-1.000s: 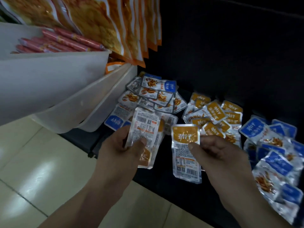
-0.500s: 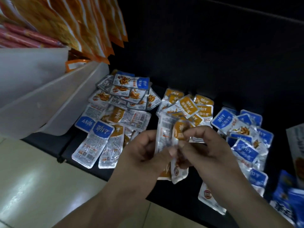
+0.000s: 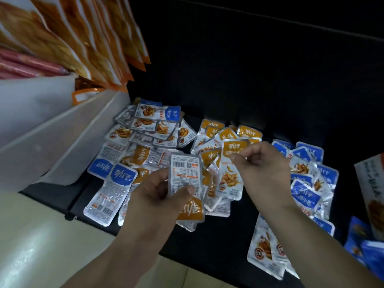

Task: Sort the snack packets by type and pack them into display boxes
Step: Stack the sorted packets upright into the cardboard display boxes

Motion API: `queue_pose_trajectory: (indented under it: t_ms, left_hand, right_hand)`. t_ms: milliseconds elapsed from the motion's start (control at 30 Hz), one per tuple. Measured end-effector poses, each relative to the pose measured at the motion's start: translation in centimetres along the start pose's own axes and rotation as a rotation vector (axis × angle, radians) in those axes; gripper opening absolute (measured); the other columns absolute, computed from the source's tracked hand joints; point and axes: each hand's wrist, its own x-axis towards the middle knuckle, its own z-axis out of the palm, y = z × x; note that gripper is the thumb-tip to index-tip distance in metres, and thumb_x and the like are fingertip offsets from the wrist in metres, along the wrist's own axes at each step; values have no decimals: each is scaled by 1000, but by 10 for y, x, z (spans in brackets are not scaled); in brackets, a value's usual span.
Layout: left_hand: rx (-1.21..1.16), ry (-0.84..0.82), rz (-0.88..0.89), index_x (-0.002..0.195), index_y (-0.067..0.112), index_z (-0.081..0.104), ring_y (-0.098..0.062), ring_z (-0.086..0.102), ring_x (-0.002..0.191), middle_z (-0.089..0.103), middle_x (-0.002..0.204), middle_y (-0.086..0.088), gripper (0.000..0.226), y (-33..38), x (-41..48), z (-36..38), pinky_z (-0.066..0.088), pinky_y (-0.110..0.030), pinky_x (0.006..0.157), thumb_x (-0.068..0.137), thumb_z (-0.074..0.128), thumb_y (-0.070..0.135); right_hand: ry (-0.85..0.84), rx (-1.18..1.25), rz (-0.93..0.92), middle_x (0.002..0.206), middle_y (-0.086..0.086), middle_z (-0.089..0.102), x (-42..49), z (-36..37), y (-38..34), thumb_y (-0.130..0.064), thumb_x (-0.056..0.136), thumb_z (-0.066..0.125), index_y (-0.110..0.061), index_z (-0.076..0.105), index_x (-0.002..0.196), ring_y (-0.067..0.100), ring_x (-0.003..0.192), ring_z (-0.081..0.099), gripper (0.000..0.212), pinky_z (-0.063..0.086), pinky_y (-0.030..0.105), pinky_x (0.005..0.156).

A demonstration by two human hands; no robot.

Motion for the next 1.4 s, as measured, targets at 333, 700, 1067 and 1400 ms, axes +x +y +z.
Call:
queue_pose_trajectory:
  t_ms: [333,700,1067,1400]
  left_hand:
    - [-51,-81,-20,112,33,68,-19,79,88,81,94,2,41,4,-1,-2,62,-43,80,86,79,3]
    - [-20,-351,16,107,33,80,-24,78,97,80,106,-3,47,1,-10,2,64,-36,77,67,83,9]
    - [-111,-91,-129,102,14,80,-29,78,93,80,103,-11,23,1,3,4,57,-40,72,93,66,-2]
    - [-438,-129,-145,122,5,69,-38,74,107,75,116,-21,27,10,-10,23,57,-50,90,100,53,3]
  right_hand:
    - [-50,-347,-489,119,-10,58,-2,-12,10,-23,92,72,-25,72,110,8,112,59,18,56,29,81]
    - [-337,74,13,104,-21,70,-47,-35,-19,-25,85,83,-53,60,130,-3,97,69,58,60,22,80]
    - [27,237,40,90,-5,78,-32,-60,-13,-23,99,67,-25,71,95,17,74,76,5,61,50,83]
    - [-208,-113,-715,127,8,65,-70,-27,6,-14,83,84,-7,79,96,23,128,62,15,56,35,95]
